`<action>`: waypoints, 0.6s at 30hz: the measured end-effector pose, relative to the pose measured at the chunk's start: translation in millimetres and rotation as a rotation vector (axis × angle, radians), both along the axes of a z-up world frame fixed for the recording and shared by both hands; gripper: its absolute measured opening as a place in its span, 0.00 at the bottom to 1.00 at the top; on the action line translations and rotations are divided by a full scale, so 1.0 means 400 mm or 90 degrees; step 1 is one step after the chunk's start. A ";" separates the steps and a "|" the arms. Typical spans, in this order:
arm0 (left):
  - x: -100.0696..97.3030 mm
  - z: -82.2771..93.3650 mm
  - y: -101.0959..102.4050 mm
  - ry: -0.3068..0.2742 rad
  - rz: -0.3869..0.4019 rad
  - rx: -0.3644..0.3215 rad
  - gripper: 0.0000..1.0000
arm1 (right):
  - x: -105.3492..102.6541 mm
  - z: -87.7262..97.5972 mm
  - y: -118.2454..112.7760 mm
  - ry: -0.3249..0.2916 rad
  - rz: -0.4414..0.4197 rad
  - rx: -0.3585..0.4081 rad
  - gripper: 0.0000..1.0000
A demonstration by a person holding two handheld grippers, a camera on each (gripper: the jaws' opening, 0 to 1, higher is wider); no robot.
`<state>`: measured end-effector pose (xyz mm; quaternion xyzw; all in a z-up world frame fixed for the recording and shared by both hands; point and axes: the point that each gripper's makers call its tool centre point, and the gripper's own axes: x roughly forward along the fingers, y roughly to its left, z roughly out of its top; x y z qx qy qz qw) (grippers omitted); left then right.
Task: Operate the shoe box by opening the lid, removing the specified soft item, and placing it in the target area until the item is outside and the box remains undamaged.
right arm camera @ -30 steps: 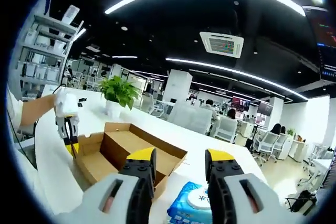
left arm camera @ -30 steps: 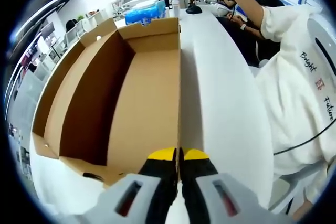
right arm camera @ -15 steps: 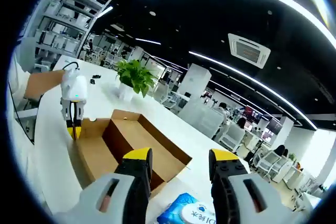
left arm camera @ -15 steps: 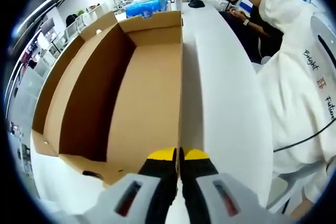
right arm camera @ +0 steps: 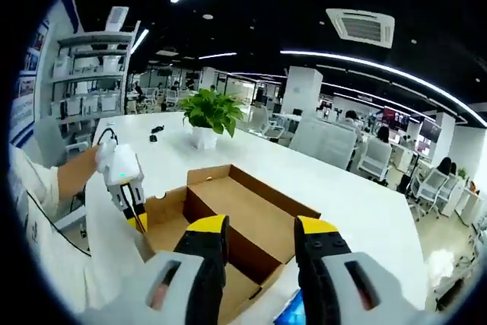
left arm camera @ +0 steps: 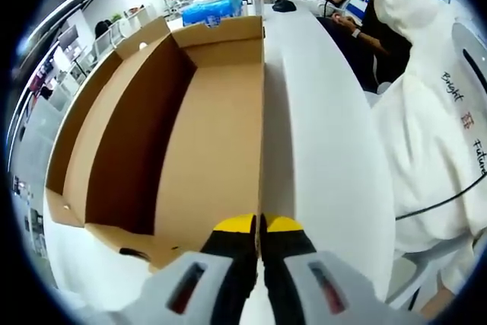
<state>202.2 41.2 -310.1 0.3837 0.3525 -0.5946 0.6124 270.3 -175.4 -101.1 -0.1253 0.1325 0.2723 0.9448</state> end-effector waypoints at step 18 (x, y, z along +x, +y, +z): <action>0.001 0.001 0.001 -0.001 0.005 0.000 0.02 | 0.116 0.020 0.051 0.037 -0.006 -0.131 0.32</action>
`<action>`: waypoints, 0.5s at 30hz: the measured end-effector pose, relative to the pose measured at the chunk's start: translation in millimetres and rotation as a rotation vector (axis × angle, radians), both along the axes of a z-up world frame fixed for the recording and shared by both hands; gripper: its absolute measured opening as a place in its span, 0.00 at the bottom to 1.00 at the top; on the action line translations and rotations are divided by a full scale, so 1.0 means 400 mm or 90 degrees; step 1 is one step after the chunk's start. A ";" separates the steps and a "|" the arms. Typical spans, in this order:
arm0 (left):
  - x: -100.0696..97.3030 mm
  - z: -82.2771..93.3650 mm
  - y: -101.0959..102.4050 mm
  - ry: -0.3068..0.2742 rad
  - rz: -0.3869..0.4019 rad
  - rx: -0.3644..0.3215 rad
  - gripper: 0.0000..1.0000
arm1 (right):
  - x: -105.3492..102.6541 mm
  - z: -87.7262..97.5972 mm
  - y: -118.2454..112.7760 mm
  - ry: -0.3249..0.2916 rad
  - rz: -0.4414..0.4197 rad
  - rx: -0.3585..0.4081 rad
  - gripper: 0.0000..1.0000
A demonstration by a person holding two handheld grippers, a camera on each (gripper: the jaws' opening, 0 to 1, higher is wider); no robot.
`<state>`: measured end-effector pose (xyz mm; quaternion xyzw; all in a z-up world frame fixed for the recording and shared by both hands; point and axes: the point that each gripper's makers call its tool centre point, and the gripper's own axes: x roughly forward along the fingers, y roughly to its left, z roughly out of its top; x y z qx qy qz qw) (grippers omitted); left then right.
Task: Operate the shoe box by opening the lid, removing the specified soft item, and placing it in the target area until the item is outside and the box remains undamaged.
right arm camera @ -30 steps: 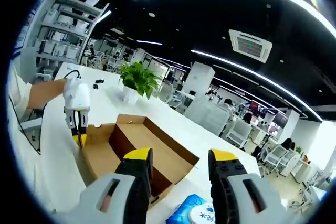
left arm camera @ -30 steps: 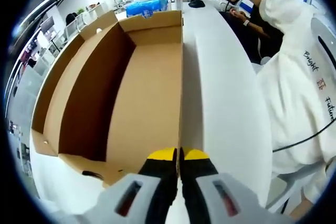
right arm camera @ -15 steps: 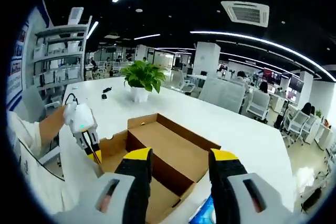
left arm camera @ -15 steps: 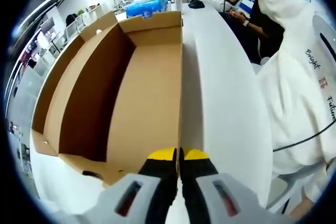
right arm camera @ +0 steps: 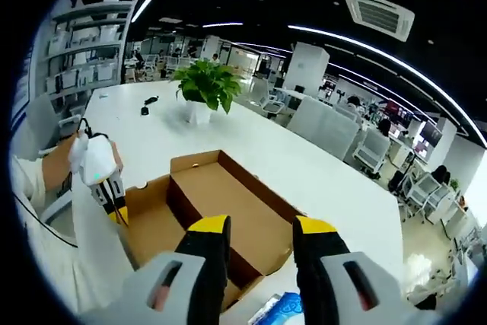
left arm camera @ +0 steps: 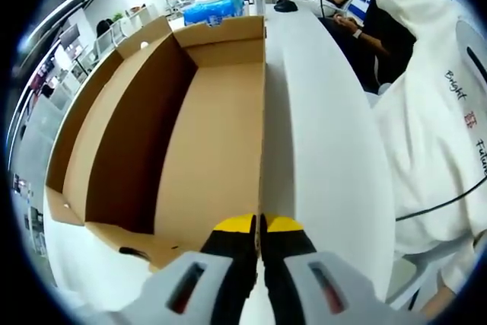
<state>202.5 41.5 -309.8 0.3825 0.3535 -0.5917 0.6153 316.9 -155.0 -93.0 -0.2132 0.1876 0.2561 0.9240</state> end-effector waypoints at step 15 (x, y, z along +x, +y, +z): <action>-0.002 0.002 0.000 -0.003 -0.001 -0.002 0.02 | 0.062 -0.004 0.045 0.014 -0.004 0.023 0.33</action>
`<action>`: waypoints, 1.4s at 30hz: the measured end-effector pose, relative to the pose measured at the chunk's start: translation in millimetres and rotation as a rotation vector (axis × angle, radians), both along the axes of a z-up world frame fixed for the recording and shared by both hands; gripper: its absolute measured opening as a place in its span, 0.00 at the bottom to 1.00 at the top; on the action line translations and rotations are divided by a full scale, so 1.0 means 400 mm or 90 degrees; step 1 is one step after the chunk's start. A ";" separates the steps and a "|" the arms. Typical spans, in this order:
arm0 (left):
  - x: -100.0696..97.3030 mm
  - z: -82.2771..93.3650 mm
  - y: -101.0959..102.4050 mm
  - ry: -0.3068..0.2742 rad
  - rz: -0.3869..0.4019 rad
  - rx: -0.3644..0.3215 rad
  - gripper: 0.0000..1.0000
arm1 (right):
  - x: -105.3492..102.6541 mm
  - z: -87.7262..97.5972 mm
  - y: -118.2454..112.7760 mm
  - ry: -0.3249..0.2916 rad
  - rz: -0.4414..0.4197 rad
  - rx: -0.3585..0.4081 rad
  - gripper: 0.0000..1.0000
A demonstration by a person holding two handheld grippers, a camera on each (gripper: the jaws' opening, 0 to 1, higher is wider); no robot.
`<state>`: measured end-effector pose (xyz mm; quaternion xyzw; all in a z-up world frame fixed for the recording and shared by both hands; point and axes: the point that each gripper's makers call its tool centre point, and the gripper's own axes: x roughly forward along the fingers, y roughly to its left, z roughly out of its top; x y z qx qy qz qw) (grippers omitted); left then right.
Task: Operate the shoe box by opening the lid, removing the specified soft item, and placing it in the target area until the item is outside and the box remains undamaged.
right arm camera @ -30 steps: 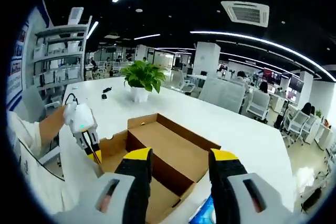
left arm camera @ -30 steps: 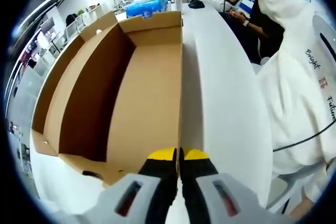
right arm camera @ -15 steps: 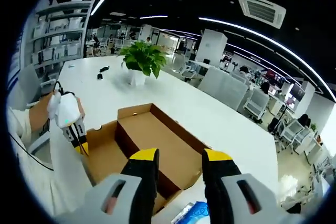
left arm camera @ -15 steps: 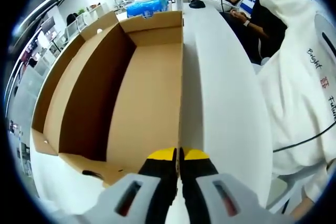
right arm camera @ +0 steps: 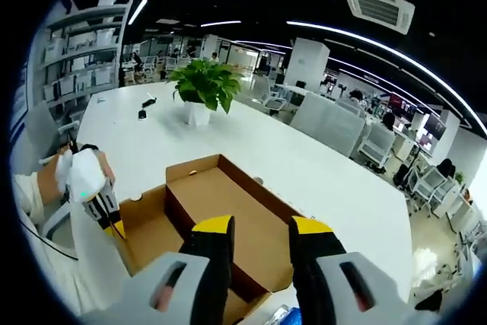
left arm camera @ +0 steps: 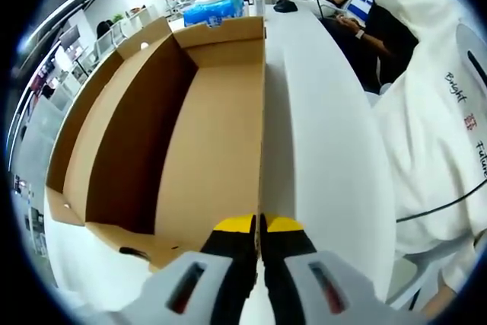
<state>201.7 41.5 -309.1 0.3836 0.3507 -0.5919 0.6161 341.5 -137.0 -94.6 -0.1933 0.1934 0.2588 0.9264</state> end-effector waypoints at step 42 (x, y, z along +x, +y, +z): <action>-0.004 0.000 0.000 -0.005 -0.005 -0.008 0.02 | 0.200 -0.187 -0.093 0.142 -0.126 -0.067 0.30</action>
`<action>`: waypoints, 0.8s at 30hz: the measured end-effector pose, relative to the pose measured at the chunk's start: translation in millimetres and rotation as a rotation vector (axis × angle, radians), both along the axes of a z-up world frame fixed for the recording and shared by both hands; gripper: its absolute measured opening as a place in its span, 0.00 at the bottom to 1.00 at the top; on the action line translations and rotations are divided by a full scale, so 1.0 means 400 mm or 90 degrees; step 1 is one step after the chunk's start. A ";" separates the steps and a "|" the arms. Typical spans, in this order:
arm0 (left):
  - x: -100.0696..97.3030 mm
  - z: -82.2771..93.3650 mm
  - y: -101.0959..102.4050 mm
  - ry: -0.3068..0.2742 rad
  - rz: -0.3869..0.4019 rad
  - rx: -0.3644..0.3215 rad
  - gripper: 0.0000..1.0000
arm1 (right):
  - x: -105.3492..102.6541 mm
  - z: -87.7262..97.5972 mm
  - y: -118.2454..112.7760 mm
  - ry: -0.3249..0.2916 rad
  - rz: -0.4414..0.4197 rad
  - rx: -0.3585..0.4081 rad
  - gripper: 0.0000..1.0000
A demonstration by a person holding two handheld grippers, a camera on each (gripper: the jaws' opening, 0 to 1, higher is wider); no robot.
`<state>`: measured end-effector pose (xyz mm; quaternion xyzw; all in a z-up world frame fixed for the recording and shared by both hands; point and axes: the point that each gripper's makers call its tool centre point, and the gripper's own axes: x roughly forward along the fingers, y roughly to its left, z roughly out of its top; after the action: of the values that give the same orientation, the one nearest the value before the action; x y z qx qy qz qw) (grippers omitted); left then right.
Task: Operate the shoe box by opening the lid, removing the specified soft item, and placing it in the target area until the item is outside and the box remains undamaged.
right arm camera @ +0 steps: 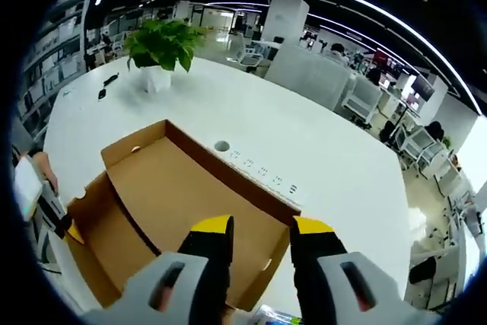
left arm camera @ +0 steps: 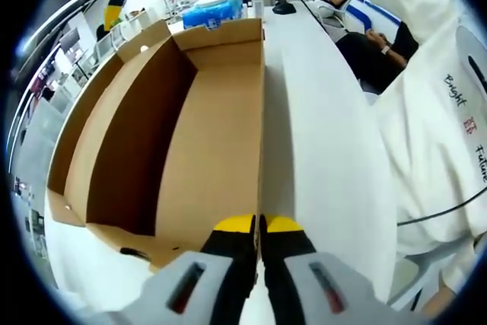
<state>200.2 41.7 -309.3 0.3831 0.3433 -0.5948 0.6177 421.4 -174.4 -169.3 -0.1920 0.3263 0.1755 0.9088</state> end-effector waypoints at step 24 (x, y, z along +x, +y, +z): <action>0.001 -0.001 0.001 0.002 -0.004 0.003 0.02 | 0.072 -0.091 -0.086 0.055 -0.085 0.035 0.28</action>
<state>200.4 42.1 -309.6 0.3846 0.3448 -0.5965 0.6144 450.2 -208.9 -205.6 -0.1369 0.3726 0.1315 0.9084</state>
